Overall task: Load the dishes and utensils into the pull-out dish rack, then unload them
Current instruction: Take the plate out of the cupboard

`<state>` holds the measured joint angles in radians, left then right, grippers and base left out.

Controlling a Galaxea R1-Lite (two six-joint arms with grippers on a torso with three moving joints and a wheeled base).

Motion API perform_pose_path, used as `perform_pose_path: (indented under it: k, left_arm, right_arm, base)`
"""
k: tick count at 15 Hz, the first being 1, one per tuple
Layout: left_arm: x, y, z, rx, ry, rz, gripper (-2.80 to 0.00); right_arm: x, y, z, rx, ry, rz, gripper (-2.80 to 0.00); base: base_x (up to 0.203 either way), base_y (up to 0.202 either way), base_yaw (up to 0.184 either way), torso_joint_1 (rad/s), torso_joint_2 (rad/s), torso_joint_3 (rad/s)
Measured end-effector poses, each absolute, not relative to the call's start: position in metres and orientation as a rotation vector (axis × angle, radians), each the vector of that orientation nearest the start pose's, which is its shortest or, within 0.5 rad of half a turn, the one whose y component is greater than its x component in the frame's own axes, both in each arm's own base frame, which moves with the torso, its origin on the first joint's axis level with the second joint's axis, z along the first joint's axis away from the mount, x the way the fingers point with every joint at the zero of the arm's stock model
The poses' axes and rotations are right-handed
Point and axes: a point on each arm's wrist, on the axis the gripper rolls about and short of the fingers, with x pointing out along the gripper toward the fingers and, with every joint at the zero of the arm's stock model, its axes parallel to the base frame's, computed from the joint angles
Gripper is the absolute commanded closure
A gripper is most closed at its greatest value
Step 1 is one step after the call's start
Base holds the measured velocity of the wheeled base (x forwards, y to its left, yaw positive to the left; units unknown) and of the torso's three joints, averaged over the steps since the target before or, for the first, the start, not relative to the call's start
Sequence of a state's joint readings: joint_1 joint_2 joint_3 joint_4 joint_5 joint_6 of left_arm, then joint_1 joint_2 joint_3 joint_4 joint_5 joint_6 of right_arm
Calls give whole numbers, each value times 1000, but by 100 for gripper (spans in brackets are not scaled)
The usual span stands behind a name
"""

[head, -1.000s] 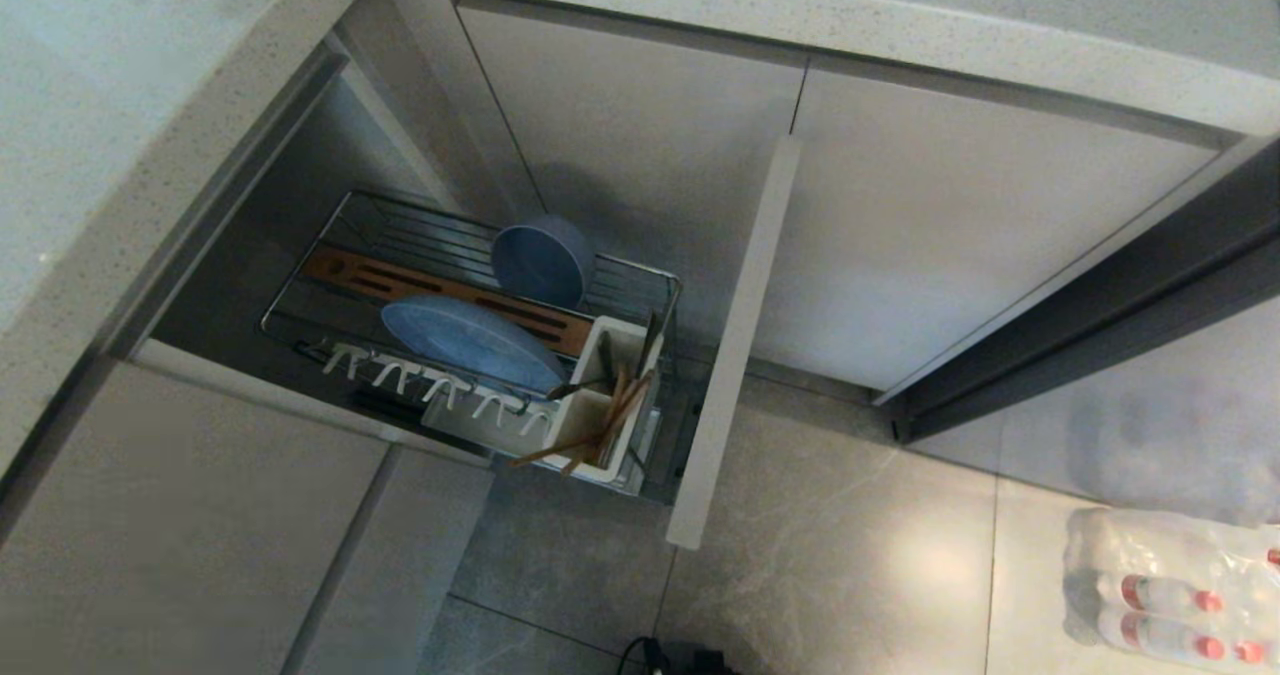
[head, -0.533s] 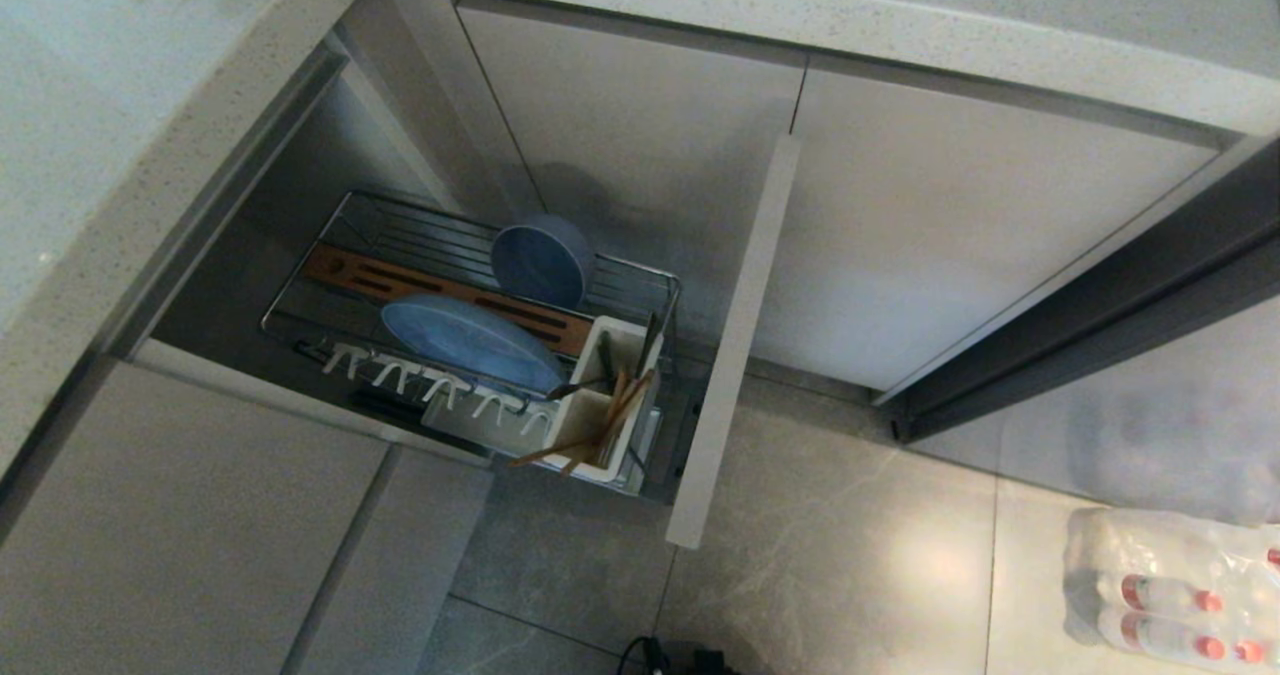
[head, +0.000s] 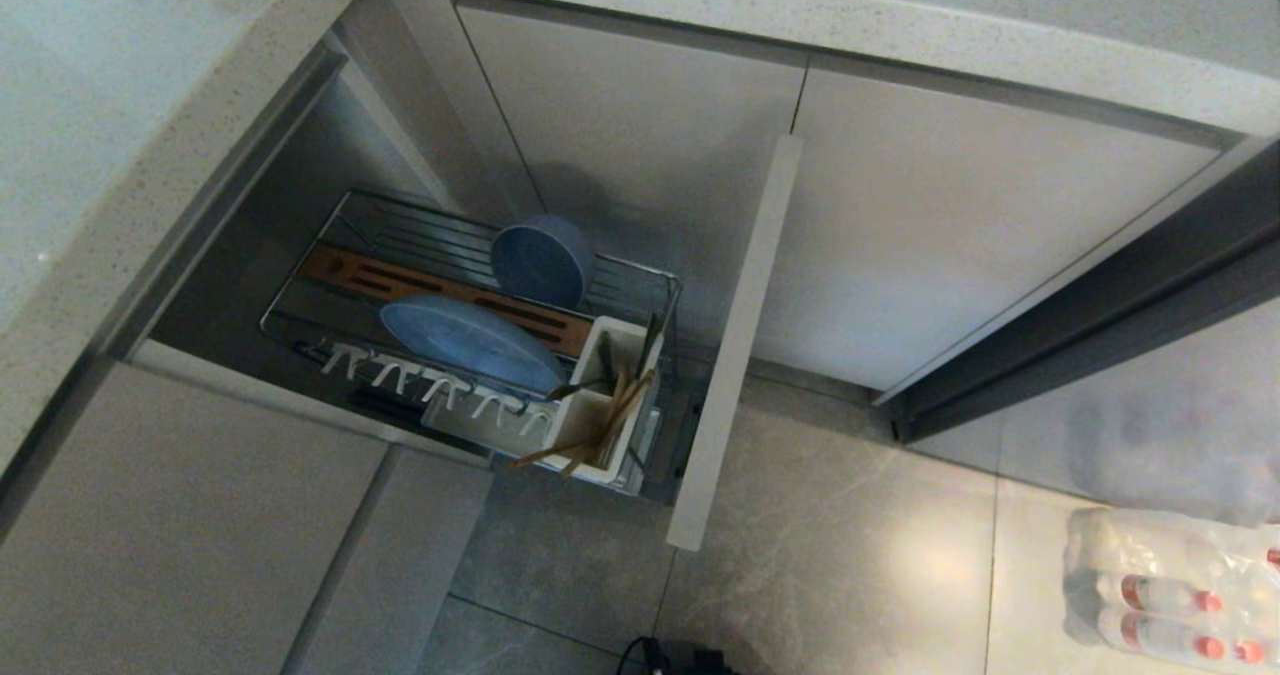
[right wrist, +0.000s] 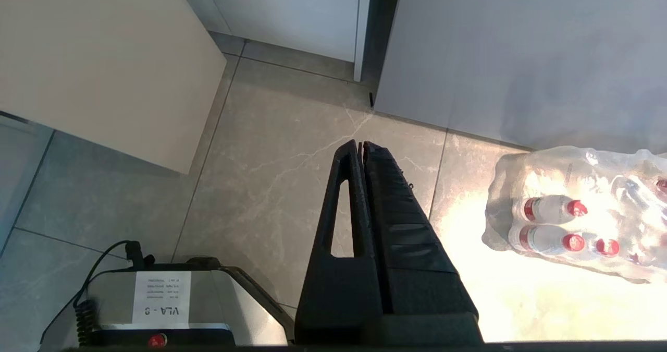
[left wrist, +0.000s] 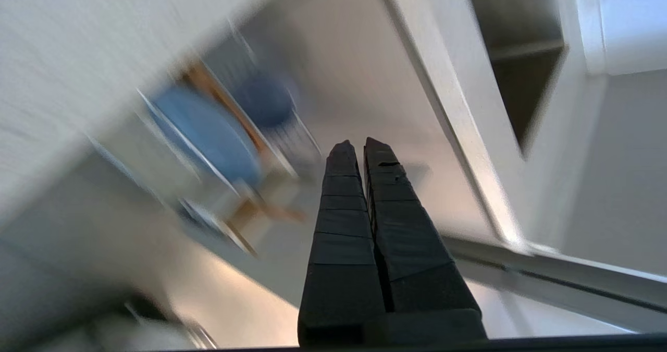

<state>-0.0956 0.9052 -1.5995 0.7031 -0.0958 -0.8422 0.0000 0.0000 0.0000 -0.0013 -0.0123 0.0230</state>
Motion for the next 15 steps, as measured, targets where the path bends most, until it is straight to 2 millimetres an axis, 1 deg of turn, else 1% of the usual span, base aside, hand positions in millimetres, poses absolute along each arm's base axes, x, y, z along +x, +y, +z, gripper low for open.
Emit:
perform_pose_path:
  k: [2, 4, 6, 8, 11, 13, 15]
  left_arm:
    - [24, -7, 405, -906, 212, -242, 0]
    - [46, -17, 401, -954, 335, -289, 0]
    - [68, -27, 397, -970, 419, -286, 0]
    - [92, -38, 388, -972, 484, -226, 0]
    - [128, -52, 365, -929, 556, -80, 0]
    - [150, -64, 349, -883, 570, 8, 0]
    - [166, -75, 341, -848, 531, 61, 0]
  right_arm:
    - [-23, 0, 76, 23, -1, -12, 0]
    - [-23, 0, 76, 23, -1, -12, 0]
    - [-23, 0, 76, 23, -1, -12, 0]
    - [-23, 0, 76, 23, -1, -12, 0]
    - [-23, 0, 76, 23, -1, -12, 0]
    - [-23, 0, 76, 23, -1, -12, 0]
    - [-23, 0, 76, 23, -1, -12, 0]
  base:
    - [0, 0, 0, 0, 0, 0]
    - [0, 0, 0, 0, 0, 0]
    - [0, 0, 0, 0, 0, 0]
    - [0, 0, 0, 0, 0, 0]
    - [0, 0, 0, 0, 0, 0]
    - [0, 0, 0, 0, 0, 0]
    - [0, 0, 0, 0, 0, 0]
